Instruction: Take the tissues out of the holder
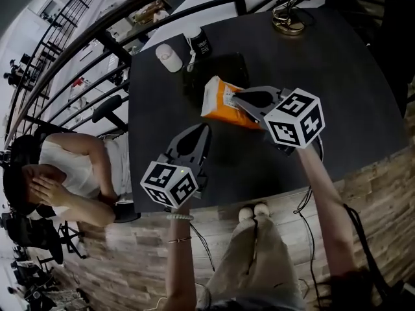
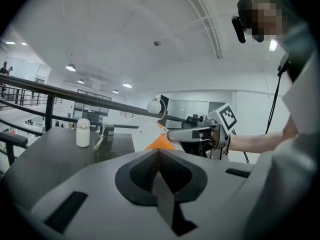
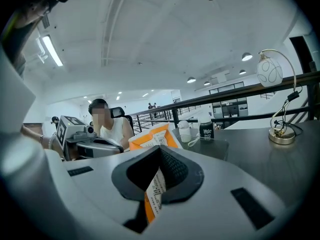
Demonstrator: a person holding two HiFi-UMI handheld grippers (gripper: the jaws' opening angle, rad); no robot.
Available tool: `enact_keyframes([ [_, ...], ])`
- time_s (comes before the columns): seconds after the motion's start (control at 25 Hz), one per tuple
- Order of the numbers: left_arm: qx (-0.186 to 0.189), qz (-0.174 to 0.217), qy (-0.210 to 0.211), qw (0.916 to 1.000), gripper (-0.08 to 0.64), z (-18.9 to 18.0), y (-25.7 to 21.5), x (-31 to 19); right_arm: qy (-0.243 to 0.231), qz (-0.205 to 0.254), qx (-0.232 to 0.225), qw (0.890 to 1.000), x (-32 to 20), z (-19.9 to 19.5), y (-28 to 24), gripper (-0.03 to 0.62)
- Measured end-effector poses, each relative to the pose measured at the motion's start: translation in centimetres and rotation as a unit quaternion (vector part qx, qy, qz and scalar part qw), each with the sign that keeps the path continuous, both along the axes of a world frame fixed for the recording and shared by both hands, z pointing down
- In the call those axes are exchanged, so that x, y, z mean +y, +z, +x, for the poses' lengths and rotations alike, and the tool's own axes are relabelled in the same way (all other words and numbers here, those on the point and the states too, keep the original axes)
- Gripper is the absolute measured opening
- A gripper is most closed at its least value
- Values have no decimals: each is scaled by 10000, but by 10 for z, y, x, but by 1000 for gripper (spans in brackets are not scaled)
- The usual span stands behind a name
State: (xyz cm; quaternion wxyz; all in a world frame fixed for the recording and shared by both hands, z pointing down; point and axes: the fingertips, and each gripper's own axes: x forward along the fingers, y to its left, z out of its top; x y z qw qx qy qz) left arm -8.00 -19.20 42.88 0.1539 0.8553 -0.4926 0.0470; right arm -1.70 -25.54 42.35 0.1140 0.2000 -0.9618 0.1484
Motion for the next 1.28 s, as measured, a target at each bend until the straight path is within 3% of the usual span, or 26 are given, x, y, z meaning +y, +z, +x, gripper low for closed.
enact_keyframes([
  [0.2, 62, -76, -27, 9999, 8, -1, 11, 3, 44, -164, 54, 9998, 0, -4, 19, 12],
  [0.36, 113, -166, -85, 9998, 8, -7, 20, 11, -114, -222, 372, 9990, 12, -13, 42, 12],
  [1.28, 142, -475, -348, 9982, 8, -29, 44, 31, -575, 18, 1559, 9861, 31, -64, 88, 14],
])
